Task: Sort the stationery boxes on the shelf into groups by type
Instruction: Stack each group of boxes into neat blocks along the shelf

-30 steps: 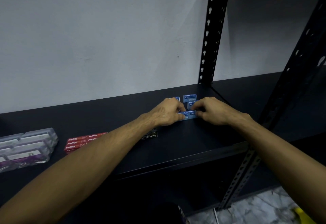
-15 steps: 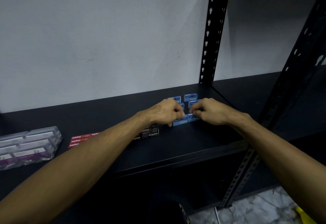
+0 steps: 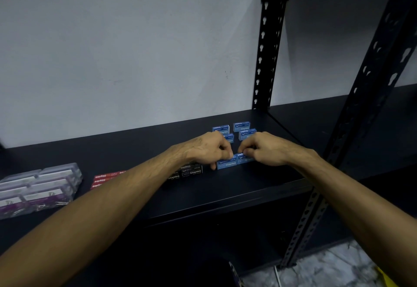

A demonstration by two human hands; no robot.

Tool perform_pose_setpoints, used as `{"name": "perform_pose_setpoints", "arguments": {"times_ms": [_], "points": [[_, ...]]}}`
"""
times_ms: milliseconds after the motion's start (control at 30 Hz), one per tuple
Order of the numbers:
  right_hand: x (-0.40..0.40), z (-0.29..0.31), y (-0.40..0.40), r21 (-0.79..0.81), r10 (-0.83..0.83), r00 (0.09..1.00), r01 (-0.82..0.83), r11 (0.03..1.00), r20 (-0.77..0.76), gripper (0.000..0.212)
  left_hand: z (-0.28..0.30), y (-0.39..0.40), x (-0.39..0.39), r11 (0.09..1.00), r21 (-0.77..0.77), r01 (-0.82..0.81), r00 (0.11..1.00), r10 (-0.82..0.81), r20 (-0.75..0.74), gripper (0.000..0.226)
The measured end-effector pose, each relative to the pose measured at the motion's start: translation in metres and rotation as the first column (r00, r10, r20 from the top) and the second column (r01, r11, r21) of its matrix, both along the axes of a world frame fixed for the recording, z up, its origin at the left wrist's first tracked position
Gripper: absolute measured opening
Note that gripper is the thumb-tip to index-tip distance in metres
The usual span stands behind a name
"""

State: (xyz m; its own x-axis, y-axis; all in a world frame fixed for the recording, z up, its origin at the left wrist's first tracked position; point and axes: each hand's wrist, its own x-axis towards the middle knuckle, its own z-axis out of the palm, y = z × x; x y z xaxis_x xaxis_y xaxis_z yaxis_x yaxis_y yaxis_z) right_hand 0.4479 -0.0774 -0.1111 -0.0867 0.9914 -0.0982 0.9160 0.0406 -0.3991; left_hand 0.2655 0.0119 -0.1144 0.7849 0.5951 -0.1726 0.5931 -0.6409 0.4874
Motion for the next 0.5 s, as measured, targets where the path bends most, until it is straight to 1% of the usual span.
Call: {"name": "perform_pose_setpoints", "arguments": {"times_ms": [200, 333, 400, 500], "points": [[0.000, 0.000, -0.002, -0.014, 0.001, 1.000, -0.001, 1.000, -0.007, 0.025, 0.000, 0.000, 0.000, 1.000, 0.000, -0.002, 1.000, 0.002, -0.007, 0.013], [0.002, 0.001, -0.001, -0.017, -0.015, 1.000, 0.015, 1.000, -0.022, 0.025, 0.002, 0.000, 0.000, 1.000, 0.012, -0.001, 1.000, 0.002, -0.020, 0.017], [0.004, 0.002, 0.000, 0.021, -0.043, 0.998, 0.045, 0.999, -0.048, 0.025, 0.004, 0.000, -0.001, 0.999, 0.036, -0.007, 1.000, 0.008, -0.017, 0.018], [0.011, 0.005, 0.006, 0.135, -0.109, 0.992, 0.117, 0.984, -0.065, 0.024, 0.007, 0.006, -0.002, 0.991, 0.104, -0.083, 0.994, 0.075, 0.079, 0.016]]}}
